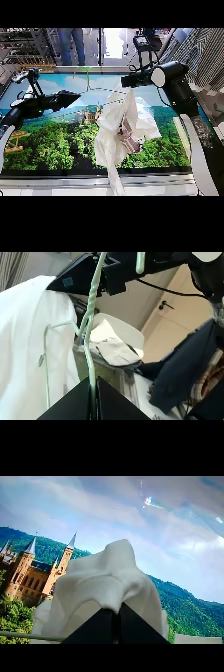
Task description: Fold the clothes and pants, and hang the long-sleeved shirts on hangers.
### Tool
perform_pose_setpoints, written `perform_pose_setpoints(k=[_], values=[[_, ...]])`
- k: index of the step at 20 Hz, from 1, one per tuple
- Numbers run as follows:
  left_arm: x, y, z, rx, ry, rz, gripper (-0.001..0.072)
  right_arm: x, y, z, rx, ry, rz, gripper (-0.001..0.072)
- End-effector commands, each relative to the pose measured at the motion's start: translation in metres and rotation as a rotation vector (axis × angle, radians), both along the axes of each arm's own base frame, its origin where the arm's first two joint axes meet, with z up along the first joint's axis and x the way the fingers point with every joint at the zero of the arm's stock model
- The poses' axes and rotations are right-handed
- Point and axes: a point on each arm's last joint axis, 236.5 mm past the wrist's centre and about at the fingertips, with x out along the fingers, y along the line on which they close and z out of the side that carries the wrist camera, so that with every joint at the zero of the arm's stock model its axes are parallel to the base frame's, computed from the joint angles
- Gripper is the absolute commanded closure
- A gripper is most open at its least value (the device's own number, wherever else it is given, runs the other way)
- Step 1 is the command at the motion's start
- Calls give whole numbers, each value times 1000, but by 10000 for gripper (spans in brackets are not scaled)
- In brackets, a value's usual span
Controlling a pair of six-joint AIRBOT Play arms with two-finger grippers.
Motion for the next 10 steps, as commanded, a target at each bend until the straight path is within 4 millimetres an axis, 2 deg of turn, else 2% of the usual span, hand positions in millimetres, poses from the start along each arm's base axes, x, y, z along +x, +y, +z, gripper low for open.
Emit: perform_pose_setpoints(k=[1,3,5,6,8,10], values=[[0,0,-2,4,20,-5,691,-18,34,0,-2,7,138,690],[-2,-1,-1,3,20,-10,691,-37,67,1,-18,-4,273,690],[-5,-1,0,0,17,-24,691,-71,105,4,21,21,431,690],[-6,1,0,-2,15,-27,690,-87,115,6,28,34,479,690],[-12,5,2,-9,5,-51,690,-105,117,17,0,20,519,690],[-21,11,4,-18,-5,-86,690,-112,112,37,-12,-44,550,690]])
